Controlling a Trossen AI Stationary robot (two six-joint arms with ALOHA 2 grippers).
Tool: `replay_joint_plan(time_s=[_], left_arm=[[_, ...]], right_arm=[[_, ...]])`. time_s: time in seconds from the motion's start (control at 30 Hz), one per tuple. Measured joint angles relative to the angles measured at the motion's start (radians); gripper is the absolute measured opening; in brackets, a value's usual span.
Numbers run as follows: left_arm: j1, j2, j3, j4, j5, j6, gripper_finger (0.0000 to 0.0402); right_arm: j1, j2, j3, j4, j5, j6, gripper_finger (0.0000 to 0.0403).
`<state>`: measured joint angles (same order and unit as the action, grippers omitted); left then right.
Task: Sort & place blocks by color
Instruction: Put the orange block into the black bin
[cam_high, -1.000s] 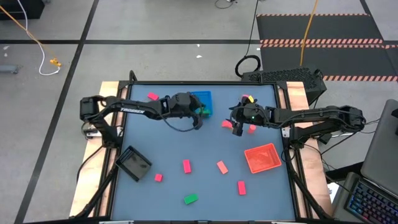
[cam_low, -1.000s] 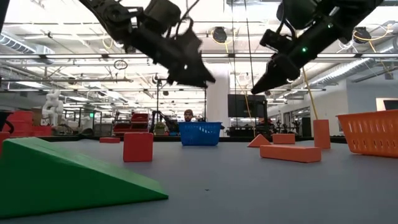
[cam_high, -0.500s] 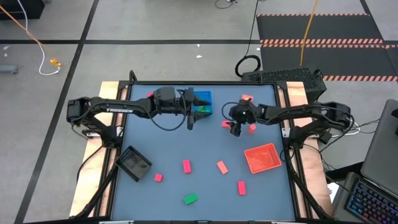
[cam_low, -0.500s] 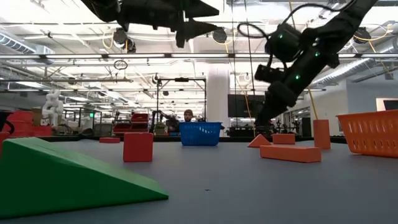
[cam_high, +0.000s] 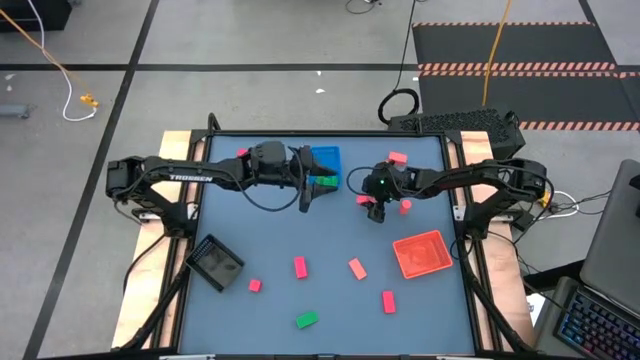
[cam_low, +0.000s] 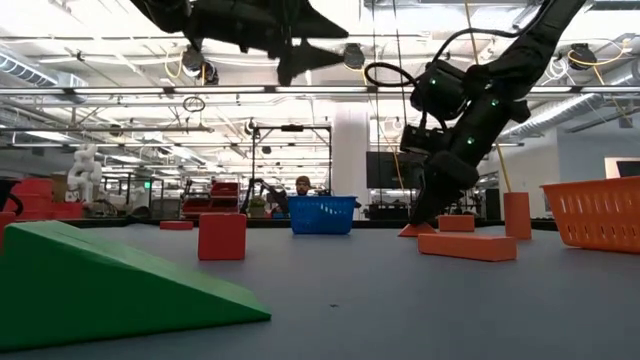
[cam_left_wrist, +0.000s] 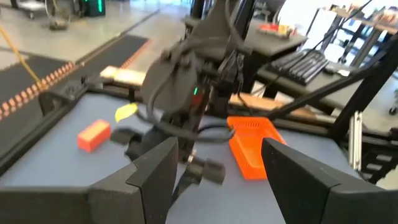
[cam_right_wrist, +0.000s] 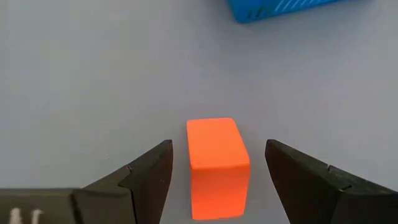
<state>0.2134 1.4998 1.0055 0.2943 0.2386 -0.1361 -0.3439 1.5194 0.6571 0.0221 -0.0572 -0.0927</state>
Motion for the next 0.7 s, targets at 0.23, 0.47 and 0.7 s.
replay_joint_plan(time_s=[0.23, 0.47, 0.7], left_arm=[[0.0, 0.0, 0.0, -0.041, -0.029, 0.025, 0.0234], [0.0, 0.0, 0.0, -0.039, -0.03, 0.042, 0.0234], [0.0, 0.0, 0.0, -0.066, -0.031, 0.052, 0.0234]], right_arm=[[-0.003, 0.002, 0.0, -0.01, 0.001, -0.012, 0.0251], [-0.003, 0.002, 0.0, -0.021, 0.0, -0.025, 0.0197], [-0.003, 0.002, 0.0, -0.022, -0.001, -0.079, 0.012]])
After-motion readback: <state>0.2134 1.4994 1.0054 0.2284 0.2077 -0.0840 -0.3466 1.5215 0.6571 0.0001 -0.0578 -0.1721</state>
